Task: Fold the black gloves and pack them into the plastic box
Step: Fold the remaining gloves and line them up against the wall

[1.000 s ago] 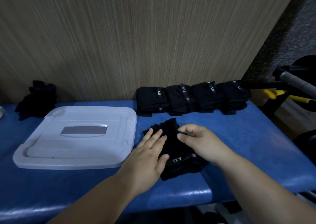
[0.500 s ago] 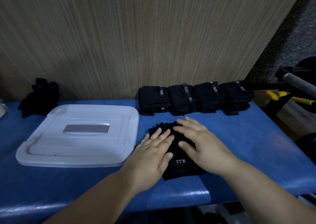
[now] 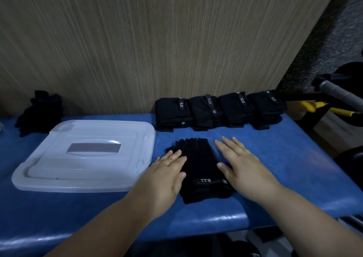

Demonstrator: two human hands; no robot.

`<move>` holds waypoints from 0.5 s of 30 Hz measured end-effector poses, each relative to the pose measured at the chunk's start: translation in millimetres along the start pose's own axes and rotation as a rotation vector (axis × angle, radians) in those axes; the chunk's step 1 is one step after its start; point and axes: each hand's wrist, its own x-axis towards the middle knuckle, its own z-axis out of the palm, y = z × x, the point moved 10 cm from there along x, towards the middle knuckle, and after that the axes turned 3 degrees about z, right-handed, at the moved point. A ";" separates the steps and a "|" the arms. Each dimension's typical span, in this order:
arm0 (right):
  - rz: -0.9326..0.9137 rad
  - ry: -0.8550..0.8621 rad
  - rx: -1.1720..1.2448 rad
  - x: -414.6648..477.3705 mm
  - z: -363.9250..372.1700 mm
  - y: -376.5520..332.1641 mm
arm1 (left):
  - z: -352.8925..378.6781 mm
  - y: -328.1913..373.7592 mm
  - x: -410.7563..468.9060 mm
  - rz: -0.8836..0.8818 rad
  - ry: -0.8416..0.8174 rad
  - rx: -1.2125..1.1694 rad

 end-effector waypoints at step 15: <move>-0.228 -0.109 0.237 -2.1 0.9 -6.5 | -3.8 5.8 3.1 0.138 -0.088 -0.136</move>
